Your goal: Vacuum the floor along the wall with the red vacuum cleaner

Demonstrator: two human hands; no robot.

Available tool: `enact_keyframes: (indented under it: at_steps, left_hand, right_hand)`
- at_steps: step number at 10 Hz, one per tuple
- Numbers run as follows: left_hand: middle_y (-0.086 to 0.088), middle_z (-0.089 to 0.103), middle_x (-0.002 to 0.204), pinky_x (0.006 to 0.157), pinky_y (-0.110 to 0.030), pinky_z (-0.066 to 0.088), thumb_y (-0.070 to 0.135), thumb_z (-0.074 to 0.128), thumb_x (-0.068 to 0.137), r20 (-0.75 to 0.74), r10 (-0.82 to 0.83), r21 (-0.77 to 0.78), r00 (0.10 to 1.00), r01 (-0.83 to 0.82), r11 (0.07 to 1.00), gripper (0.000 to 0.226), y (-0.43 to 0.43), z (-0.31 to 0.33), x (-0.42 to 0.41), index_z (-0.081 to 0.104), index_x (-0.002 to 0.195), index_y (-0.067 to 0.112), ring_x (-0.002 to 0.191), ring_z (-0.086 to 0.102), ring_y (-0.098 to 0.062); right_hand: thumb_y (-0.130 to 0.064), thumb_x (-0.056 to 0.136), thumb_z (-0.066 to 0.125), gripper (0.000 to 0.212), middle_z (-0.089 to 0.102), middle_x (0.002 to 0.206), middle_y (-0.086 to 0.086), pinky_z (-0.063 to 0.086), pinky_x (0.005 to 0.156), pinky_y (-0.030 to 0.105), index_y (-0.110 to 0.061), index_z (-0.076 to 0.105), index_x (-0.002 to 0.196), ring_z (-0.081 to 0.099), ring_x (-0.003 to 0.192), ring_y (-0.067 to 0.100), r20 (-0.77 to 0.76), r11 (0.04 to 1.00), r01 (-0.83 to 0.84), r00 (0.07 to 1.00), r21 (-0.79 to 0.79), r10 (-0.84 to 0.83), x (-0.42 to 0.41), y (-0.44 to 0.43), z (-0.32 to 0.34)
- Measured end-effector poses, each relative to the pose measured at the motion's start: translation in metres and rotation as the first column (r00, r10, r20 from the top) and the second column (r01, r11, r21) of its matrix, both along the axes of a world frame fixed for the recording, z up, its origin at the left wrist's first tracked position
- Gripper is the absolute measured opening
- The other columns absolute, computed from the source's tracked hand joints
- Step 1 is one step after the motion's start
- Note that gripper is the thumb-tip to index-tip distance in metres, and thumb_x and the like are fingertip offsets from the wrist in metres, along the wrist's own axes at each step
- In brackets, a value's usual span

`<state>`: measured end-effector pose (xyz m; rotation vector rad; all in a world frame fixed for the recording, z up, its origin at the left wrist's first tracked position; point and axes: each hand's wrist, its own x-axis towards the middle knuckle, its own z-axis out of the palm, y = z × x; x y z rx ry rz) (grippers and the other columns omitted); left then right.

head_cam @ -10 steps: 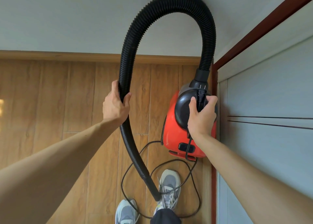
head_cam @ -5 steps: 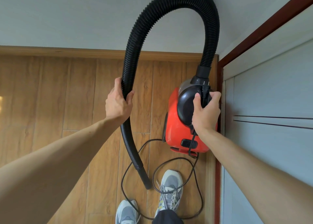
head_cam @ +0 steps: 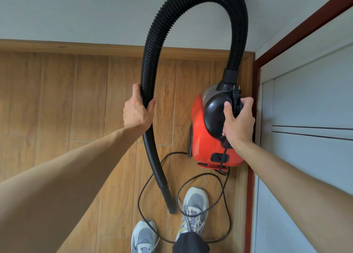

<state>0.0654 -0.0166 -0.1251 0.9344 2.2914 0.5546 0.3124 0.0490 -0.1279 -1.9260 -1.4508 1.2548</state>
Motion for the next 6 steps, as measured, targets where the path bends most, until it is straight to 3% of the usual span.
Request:
enact_keyframes:
  at_steps: [1, 2, 3, 4, 5, 6]
  left_hand:
    - [-0.010, 0.062, 0.093, 0.071, -0.050, 0.058, 0.022, 0.055, 0.097, 0.003, 0.005, -0.021, 1.000, -0.005, 1.000, 0.032, 0.003, 0.005, 0.002, 0.036, 0.121, 0.014, 0.078, 0.063, -0.032]
    - [-0.014, 0.059, 0.093, 0.070, -0.050, 0.057, 0.017, 0.053, 0.096, 0.027, -0.022, -0.080, 0.999, 0.024, 0.996, 0.033, 0.004, 0.016, 0.004, 0.034, 0.122, 0.010, 0.080, 0.062, -0.033]
    - [-0.017, 0.057, 0.106, 0.069, -0.038, 0.051, 0.022, 0.057, 0.095, 0.058, -0.016, -0.142, 0.998, 0.024, 0.990, 0.044, 0.007, 0.034, 0.000, 0.031, 0.128, 0.010, 0.087, 0.060, -0.030]
    - [-0.018, 0.053, 0.115, 0.073, -0.034, 0.047, 0.027, 0.060, 0.094, 0.054, -0.050, -0.140, 0.997, 0.057, 0.988, 0.059, 0.008, 0.060, -0.009, 0.025, 0.138, 0.011, 0.091, 0.057, -0.028]
    - [-0.020, 0.049, 0.118, 0.075, -0.034, 0.046, 0.029, 0.061, 0.094, 0.031, -0.133, -0.126, 0.991, 0.136, 0.983, 0.070, 0.013, 0.098, -0.018, 0.018, 0.147, 0.013, 0.092, 0.055, -0.028]
    - [-0.021, 0.047, 0.121, 0.079, -0.039, 0.051, 0.030, 0.061, 0.092, -0.009, -0.225, -0.110, 0.974, 0.223, 0.969, 0.078, 0.022, 0.134, -0.025, 0.014, 0.152, 0.013, 0.097, 0.056, -0.031]
  right_hand:
    - [-0.034, 0.100, 0.053, 0.023, 0.055, 0.070, 0.027, 0.047, 0.037, 0.030, -0.021, 0.037, 0.110, 0.048, 0.044, 0.027, -0.006, 0.999, -0.026, 1.000, -0.044, 0.025, 0.000, 0.003, 0.006]
    - [-0.034, 0.100, 0.054, 0.026, 0.064, 0.083, 0.022, 0.055, 0.044, 0.029, -0.018, 0.039, 0.116, 0.062, 0.046, 0.021, 0.074, 0.996, -0.051, 0.996, -0.069, 0.056, 0.001, 0.004, 0.014]
    - [-0.034, 0.101, 0.053, 0.037, 0.064, 0.102, 0.014, 0.056, 0.063, 0.033, -0.018, 0.038, 0.131, 0.068, 0.077, 0.026, 0.189, 0.977, -0.154, 0.965, -0.146, 0.180, 0.004, 0.007, 0.026]
    - [-0.033, 0.099, 0.056, 0.042, 0.062, 0.107, 0.012, 0.044, 0.067, 0.032, -0.011, 0.041, 0.131, 0.057, 0.083, 0.024, 0.289, 0.927, -0.290, 0.890, -0.237, 0.352, 0.006, 0.011, 0.045]
    - [-0.037, 0.097, 0.057, 0.045, 0.061, 0.112, 0.014, 0.052, 0.078, 0.042, -0.010, 0.043, 0.130, 0.061, 0.095, 0.032, 0.378, 0.856, -0.395, 0.776, -0.334, 0.505, -0.002, 0.019, 0.080]
    - [-0.043, 0.097, 0.056, 0.056, 0.056, 0.122, 0.013, 0.052, 0.084, 0.044, -0.014, 0.037, 0.142, 0.059, 0.106, 0.034, 0.431, 0.789, -0.524, 0.661, -0.319, 0.614, -0.015, 0.029, 0.120]
